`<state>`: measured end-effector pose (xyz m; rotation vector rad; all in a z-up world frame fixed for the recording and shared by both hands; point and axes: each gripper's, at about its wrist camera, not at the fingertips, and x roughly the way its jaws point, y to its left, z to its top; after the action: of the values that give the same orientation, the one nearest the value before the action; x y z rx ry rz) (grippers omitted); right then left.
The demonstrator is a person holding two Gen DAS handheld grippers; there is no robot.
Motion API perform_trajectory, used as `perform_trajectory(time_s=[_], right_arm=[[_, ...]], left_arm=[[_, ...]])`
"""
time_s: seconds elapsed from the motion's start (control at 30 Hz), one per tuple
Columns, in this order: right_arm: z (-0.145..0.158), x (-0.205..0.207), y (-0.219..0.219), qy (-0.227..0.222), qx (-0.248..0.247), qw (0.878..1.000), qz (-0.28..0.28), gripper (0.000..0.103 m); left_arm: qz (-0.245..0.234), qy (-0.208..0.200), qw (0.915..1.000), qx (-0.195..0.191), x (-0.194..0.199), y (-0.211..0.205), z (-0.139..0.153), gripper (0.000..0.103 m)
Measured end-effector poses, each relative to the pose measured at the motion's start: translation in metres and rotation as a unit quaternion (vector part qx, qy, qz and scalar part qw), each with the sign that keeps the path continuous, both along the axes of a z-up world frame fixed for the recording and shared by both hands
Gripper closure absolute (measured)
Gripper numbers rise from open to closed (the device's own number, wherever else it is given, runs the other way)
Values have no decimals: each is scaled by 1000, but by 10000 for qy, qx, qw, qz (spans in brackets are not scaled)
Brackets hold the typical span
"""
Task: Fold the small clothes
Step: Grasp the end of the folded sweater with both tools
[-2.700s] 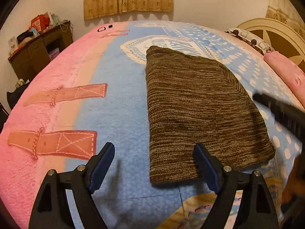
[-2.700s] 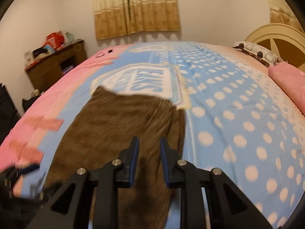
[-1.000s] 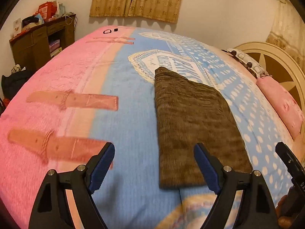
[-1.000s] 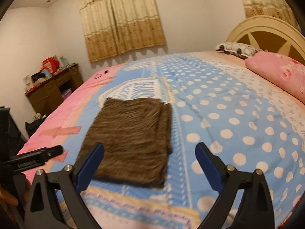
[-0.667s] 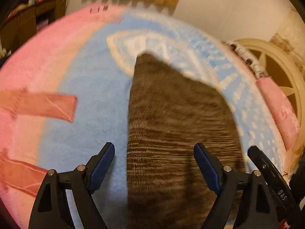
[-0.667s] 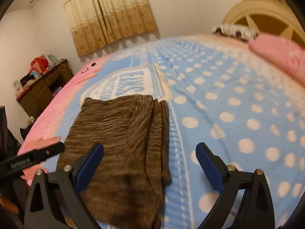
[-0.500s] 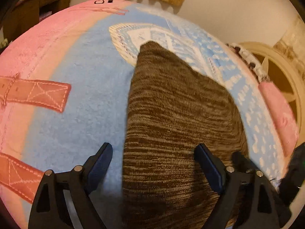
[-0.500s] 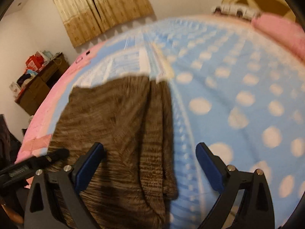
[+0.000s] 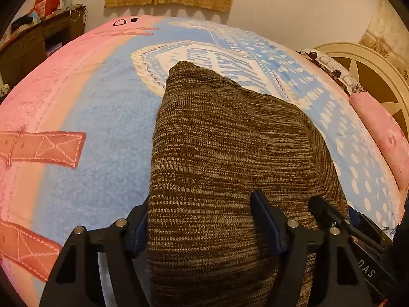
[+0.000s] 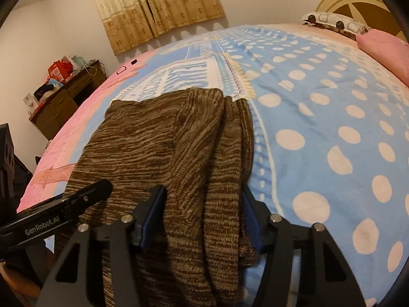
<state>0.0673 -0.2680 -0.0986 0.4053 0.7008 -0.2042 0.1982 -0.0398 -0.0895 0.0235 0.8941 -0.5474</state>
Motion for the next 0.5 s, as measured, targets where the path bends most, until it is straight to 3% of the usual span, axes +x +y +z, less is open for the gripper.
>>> perform_trajectory(time_s=[0.2, 0.3, 0.37, 0.43, 0.5], right_arm=[[0, 10, 3, 94, -83, 9999, 19, 35], [1, 14, 4, 143, -173, 9997, 9, 38], [3, 13, 7, 54, -167, 9998, 94, 62], [5, 13, 16, 8, -312, 9994, 115, 68], [8, 13, 22, 6, -536, 9985, 67, 71]], left_arm=[[55, -110, 9999, -16, 0, -4, -1, 38], [30, -198, 9998, 2, -3, -7, 1, 50], [-31, -341, 9993, 118, -7, -10, 4, 58], [-119, -491, 9984, 235, -12, -14, 9, 70], [-121, -495, 9984, 259, -14, -14, 12, 73]])
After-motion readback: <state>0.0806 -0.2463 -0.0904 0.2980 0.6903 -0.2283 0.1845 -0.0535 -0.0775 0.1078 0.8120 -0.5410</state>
